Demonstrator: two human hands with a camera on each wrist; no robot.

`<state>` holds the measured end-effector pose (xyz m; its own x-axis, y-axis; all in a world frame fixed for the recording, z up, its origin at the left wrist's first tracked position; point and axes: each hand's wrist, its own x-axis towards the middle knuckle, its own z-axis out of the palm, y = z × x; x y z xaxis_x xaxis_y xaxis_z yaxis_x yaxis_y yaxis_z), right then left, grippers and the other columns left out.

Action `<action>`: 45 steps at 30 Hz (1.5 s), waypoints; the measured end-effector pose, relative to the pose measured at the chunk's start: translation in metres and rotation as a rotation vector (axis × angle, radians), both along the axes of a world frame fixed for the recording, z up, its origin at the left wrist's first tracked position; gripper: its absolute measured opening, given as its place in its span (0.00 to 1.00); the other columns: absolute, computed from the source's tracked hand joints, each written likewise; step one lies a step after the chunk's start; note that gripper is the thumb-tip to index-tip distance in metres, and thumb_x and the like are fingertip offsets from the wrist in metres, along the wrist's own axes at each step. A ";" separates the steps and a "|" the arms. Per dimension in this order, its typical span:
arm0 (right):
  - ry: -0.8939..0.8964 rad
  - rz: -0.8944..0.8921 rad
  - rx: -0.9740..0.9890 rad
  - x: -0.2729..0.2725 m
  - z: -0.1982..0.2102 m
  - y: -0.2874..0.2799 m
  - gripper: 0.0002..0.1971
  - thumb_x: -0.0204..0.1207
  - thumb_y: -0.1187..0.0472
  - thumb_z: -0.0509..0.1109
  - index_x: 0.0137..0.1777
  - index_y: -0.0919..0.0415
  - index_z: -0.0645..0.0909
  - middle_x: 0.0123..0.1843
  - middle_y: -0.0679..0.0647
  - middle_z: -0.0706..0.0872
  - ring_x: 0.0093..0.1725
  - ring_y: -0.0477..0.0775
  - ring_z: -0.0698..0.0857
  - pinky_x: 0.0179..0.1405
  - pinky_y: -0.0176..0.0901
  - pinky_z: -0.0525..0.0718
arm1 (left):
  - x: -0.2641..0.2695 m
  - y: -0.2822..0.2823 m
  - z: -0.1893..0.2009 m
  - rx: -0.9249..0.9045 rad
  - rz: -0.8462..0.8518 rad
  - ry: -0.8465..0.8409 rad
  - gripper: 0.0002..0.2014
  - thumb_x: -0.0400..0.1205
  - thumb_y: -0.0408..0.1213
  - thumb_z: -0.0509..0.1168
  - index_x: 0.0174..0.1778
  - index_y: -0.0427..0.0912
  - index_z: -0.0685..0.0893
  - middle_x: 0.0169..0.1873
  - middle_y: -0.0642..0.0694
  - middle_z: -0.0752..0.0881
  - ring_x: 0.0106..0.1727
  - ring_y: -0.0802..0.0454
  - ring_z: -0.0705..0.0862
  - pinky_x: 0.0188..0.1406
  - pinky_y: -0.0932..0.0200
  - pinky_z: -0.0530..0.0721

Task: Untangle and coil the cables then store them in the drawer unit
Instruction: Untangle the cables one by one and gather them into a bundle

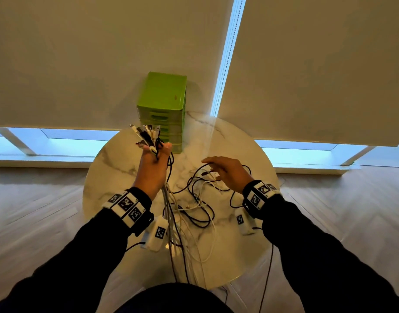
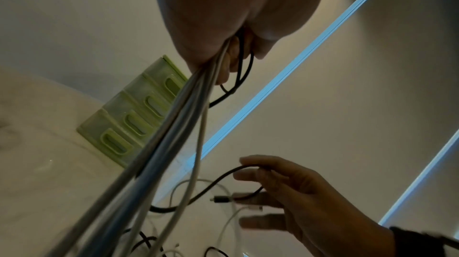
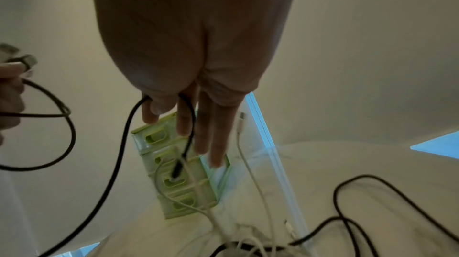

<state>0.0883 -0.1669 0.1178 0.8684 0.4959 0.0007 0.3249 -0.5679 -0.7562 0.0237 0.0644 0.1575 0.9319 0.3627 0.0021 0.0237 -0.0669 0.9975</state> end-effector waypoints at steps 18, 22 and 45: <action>0.160 0.007 -0.375 -0.043 0.006 -0.073 0.08 0.79 0.65 0.70 0.56 0.58 0.85 0.53 0.53 0.91 0.51 0.52 0.86 0.59 0.51 0.84 | 0.005 -0.085 0.010 -0.374 -0.262 0.043 0.12 0.88 0.41 0.66 0.37 0.47 0.78 0.26 0.52 0.69 0.28 0.57 0.67 0.28 0.62 0.67; 0.362 -0.048 -0.254 -0.083 0.001 -0.108 0.15 0.81 0.58 0.71 0.67 0.49 0.77 0.42 0.49 0.87 0.36 0.44 0.87 0.47 0.39 0.86 | 0.000 -0.139 0.017 -0.442 -0.409 0.084 0.16 0.87 0.40 0.67 0.32 0.49 0.78 0.24 0.54 0.71 0.28 0.57 0.70 0.29 0.61 0.70; 0.216 -0.677 0.175 -0.182 0.000 -0.175 0.20 0.90 0.47 0.56 0.76 0.55 0.66 0.69 0.56 0.85 0.59 0.47 0.84 0.54 0.37 0.82 | -0.023 -0.286 -0.010 -0.199 -0.826 0.245 0.11 0.87 0.44 0.66 0.41 0.46 0.85 0.29 0.48 0.74 0.33 0.57 0.75 0.31 0.64 0.79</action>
<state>-0.0939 -0.3422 0.1182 0.9744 -0.1409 -0.1751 -0.2209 -0.4565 -0.8619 0.0011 -0.2218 0.1478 0.8626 -0.4540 -0.2231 0.2589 0.0172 0.9658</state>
